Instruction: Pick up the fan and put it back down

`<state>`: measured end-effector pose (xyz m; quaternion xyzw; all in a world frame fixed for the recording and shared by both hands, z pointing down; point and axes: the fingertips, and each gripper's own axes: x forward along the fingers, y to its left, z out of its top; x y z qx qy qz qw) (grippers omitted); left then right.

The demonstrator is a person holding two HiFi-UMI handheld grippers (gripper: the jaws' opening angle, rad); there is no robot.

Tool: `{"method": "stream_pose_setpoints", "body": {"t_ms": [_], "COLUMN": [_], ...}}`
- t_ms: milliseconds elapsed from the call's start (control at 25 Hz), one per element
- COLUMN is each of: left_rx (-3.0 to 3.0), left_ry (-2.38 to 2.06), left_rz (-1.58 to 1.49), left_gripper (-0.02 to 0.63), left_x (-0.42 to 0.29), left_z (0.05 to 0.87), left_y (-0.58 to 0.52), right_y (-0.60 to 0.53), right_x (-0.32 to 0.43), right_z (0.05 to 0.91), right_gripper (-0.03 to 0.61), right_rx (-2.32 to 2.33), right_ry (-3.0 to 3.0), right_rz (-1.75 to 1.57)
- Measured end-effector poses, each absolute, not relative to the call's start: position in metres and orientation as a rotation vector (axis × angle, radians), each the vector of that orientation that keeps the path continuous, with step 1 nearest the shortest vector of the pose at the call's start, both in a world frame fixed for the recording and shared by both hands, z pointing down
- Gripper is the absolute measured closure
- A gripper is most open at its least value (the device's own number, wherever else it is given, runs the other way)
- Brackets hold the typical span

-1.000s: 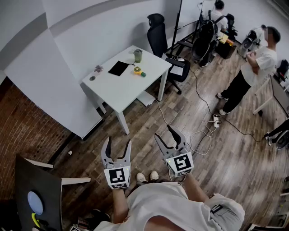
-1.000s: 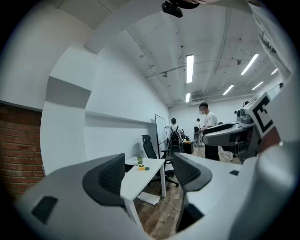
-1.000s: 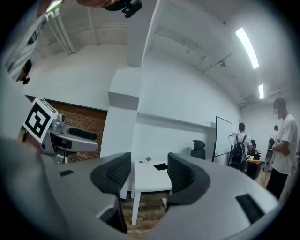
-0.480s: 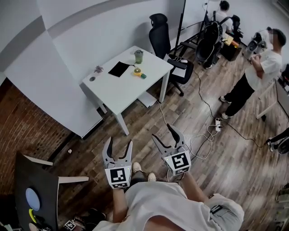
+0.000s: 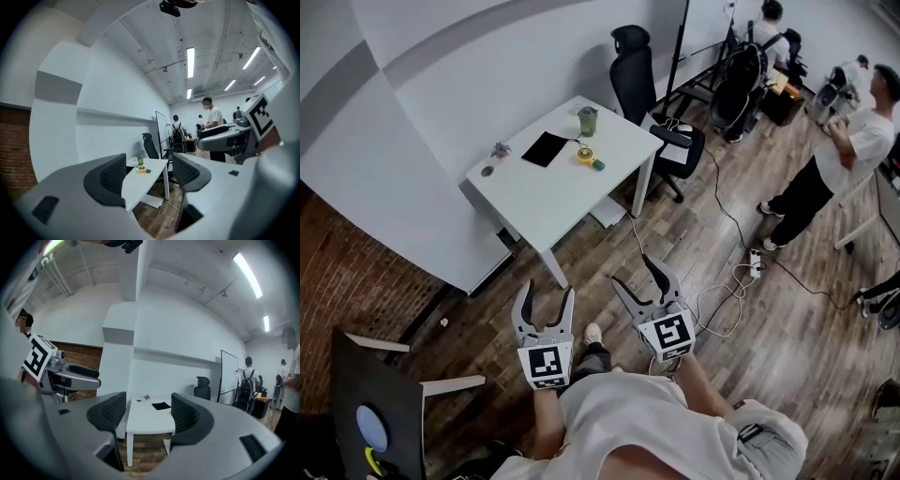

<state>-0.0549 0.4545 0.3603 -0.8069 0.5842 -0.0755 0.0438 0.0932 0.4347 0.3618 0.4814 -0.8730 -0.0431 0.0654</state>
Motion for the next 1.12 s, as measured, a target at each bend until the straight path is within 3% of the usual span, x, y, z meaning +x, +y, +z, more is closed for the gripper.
{"method": "stream_pose_setpoints", "body": {"t_ms": [1120], "left_rx": [-2.593], "left_ry": [1.622], "left_rz": [-0.223], "left_gripper": [0.327], "left_x": [-0.105], "left_z": [0.363], "left_y": [0.237], "right_y": [0.238], "right_x": [0.04], "right_z": [0.366], "right_gripper": [0.273], "right_rx": [1.578], "right_ry": [-2.501], "right_rz": [-0.085]}}
